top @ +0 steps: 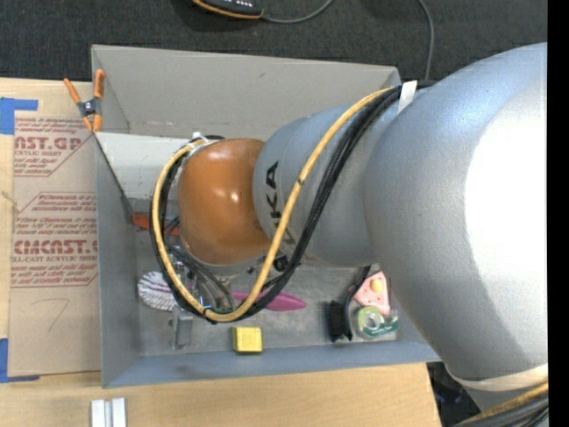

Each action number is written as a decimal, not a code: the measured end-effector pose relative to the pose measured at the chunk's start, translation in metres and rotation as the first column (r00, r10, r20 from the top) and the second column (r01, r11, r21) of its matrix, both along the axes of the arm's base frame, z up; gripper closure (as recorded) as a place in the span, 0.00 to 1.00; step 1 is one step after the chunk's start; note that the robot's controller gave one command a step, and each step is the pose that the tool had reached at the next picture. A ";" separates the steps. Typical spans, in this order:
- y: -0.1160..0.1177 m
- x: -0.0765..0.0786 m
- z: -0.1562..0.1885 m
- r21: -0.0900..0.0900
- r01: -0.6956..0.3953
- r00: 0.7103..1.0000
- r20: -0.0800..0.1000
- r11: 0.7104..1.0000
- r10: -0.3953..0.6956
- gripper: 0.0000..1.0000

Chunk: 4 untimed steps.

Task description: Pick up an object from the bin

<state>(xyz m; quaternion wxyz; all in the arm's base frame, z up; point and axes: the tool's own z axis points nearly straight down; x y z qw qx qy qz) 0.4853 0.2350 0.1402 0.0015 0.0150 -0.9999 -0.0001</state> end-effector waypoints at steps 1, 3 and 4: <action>0.011 0.023 -0.007 0.005 -0.013 1.000 0.012 1.000 0.012 0.00; -0.016 -0.004 -0.045 0.006 -0.117 0.993 0.015 0.993 0.117 0.00; -0.013 0.012 -0.054 0.003 -0.357 0.934 0.021 0.934 0.357 0.00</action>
Offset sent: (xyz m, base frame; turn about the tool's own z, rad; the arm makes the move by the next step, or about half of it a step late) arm -0.0018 -0.0244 -0.0323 -0.2054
